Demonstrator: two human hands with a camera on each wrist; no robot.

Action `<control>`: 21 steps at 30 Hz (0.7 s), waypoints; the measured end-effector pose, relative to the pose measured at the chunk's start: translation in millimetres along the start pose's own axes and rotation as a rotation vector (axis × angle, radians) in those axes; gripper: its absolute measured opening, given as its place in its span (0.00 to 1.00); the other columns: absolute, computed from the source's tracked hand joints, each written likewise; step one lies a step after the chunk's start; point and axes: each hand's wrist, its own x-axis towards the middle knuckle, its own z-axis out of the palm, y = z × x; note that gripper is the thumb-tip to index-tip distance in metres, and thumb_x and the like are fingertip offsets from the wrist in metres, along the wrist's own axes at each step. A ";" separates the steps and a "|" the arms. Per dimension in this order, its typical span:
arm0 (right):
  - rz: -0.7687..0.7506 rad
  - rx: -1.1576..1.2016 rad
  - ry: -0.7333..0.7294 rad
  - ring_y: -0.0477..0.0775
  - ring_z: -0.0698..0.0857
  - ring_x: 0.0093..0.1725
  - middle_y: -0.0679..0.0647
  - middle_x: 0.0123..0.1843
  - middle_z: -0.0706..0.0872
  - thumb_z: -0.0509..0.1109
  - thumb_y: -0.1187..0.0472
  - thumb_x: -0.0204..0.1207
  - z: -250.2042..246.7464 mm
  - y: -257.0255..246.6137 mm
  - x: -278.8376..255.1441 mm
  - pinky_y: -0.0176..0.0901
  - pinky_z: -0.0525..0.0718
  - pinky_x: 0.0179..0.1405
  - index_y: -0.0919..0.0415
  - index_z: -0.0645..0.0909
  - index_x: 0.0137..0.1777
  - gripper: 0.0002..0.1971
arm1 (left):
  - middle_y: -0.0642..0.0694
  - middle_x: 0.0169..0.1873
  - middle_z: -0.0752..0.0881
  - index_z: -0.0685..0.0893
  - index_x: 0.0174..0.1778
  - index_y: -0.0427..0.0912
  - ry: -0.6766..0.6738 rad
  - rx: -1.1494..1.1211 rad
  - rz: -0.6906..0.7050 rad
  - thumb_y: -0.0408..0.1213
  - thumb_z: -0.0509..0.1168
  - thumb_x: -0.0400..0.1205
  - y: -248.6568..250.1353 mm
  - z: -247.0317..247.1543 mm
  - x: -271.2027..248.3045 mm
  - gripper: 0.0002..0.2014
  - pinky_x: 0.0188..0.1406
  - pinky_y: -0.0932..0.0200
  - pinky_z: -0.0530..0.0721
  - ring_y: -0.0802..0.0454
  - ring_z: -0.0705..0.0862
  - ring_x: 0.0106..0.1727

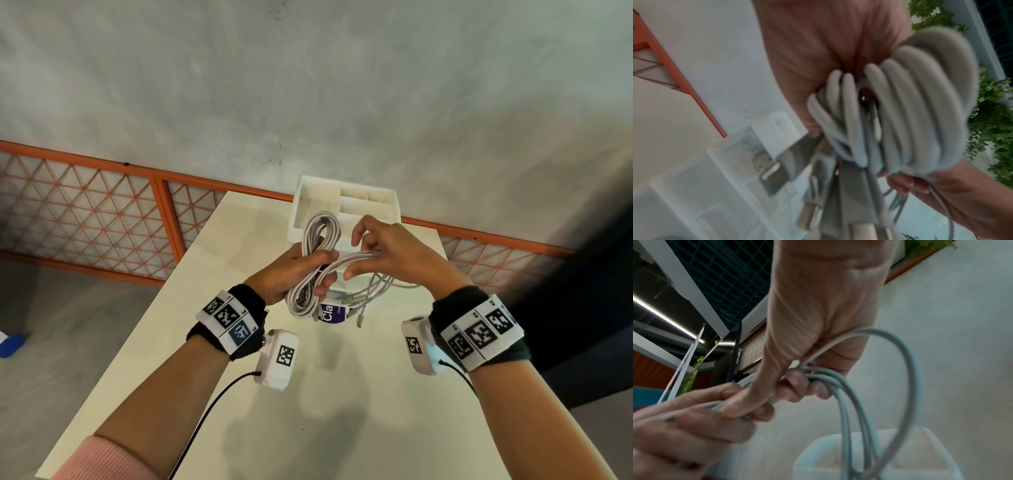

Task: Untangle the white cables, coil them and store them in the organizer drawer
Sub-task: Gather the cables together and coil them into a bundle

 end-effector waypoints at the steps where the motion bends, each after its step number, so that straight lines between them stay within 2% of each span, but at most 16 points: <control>1: 0.019 -0.019 -0.031 0.41 0.74 0.24 0.45 0.25 0.80 0.82 0.48 0.62 -0.9 3.8 0.3 0.31 0.67 0.26 0.54 0.78 0.40 0.17 | 0.44 0.25 0.76 0.79 0.36 0.40 -0.014 -0.020 -0.009 0.36 0.58 0.86 -1.7 -1.7 -0.9 0.13 0.26 0.57 0.79 0.51 0.72 0.20; 3: 0.056 -0.023 -0.101 0.40 0.72 0.23 0.42 0.20 0.75 0.80 0.47 0.65 -1.8 8.9 0.6 0.30 0.66 0.25 0.50 0.80 0.31 0.12 | 0.44 0.25 0.75 0.77 0.37 0.41 -0.033 -0.048 -0.022 0.36 0.58 0.86 -5.6 -3.8 -1.5 0.11 0.26 0.58 0.79 0.52 0.72 0.20; 4: 0.067 -0.018 -0.136 0.40 0.72 0.23 0.41 0.20 0.75 0.78 0.47 0.67 -2.4 10.3 0.0 0.30 0.66 0.26 0.48 0.80 0.30 0.12 | 0.45 0.25 0.74 0.77 0.38 0.41 -0.041 -0.068 -0.026 0.37 0.59 0.86 -7.7 -4.3 -1.8 0.11 0.27 0.58 0.79 0.53 0.72 0.20; 6: 0.074 0.003 -0.198 0.39 0.73 0.27 0.41 0.24 0.76 0.73 0.46 0.73 -4.7 11.4 -1.4 0.30 0.67 0.31 0.51 0.82 0.35 0.11 | 0.46 0.25 0.74 0.79 0.37 0.44 -0.041 -0.117 -0.034 0.40 0.61 0.84 -11.9 -5.9 -2.8 0.10 0.27 0.58 0.79 0.54 0.71 0.21; 9: 0.049 0.064 -0.231 0.43 0.74 0.31 0.47 0.30 0.78 0.68 0.48 0.78 -8.3 8.0 -4.4 0.34 0.70 0.35 0.56 0.85 0.44 0.12 | 0.48 0.25 0.74 0.86 0.36 0.50 -0.059 -0.150 -0.033 0.48 0.65 0.80 -18.3 -7.6 -3.8 0.10 0.26 0.59 0.79 0.55 0.71 0.21; 11: 0.028 0.081 -0.192 0.39 0.73 0.30 0.42 0.28 0.78 0.68 0.49 0.78 -8.8 3.9 -5.2 0.28 0.69 0.33 0.56 0.87 0.44 0.12 | 0.49 0.24 0.74 0.85 0.40 0.48 -0.104 -0.191 -0.037 0.54 0.71 0.74 -23.1 -6.7 -2.8 0.12 0.26 0.60 0.80 0.56 0.71 0.21; 13: 0.010 0.076 -0.160 0.38 0.78 0.32 0.38 0.29 0.83 0.69 0.48 0.77 -9.5 -1.4 -5.5 0.27 0.72 0.35 0.56 0.88 0.43 0.13 | 0.49 0.23 0.76 0.82 0.43 0.44 -0.152 -0.234 -0.051 0.55 0.76 0.67 -27.6 -6.7 -0.8 0.20 0.25 0.60 0.81 0.56 0.73 0.20; 14: 0.007 0.075 -0.155 0.41 0.82 0.36 0.39 0.33 0.87 0.70 0.48 0.76 -10.1 -3.5 -5.7 0.29 0.75 0.37 0.56 0.89 0.43 0.13 | 0.49 0.23 0.76 0.80 0.43 0.42 -0.164 -0.239 -0.057 0.55 0.79 0.64 -29.1 -6.8 0.2 0.23 0.25 0.60 0.82 0.56 0.73 0.20; 16: 0.013 0.066 -0.152 0.50 0.86 0.44 0.48 0.40 0.91 0.72 0.46 0.73 -10.8 -6.9 -4.7 0.43 0.81 0.49 0.54 0.90 0.44 0.12 | 0.49 0.23 0.76 0.80 0.39 0.43 -0.179 -0.235 -0.066 0.56 0.81 0.61 -29.5 -6.8 1.2 0.24 0.25 0.60 0.81 0.56 0.73 0.20; 17: 0.014 0.061 -0.147 0.52 0.86 0.43 0.50 0.39 0.90 0.73 0.46 0.72 -11.3 -8.6 -4.0 0.44 0.80 0.48 0.53 0.90 0.43 0.12 | 0.49 0.23 0.75 0.81 0.37 0.45 -0.180 -0.234 -0.070 0.56 0.81 0.60 -28.3 -6.8 1.6 0.23 0.24 0.60 0.81 0.56 0.73 0.20; 19: 0.013 0.050 -0.127 0.44 0.80 0.33 0.44 0.30 0.86 0.75 0.46 0.71 -12.4 -10.5 -1.7 0.34 0.74 0.38 0.50 0.89 0.39 0.09 | 0.49 0.22 0.75 0.84 0.33 0.48 -0.169 -0.220 -0.080 0.54 0.80 0.62 -24.7 -7.1 2.5 0.17 0.24 0.61 0.81 0.56 0.73 0.19; 21: 0.009 0.030 -0.119 0.38 0.75 0.26 0.40 0.22 0.80 0.77 0.48 0.70 -14.7 -13.9 -0.4 0.25 0.68 0.29 0.47 0.88 0.36 0.06 | 0.48 0.22 0.75 0.83 0.32 0.48 -0.142 -0.175 -0.090 0.45 0.79 0.69 -22.5 -7.8 3.0 0.11 0.23 0.61 0.80 0.56 0.73 0.19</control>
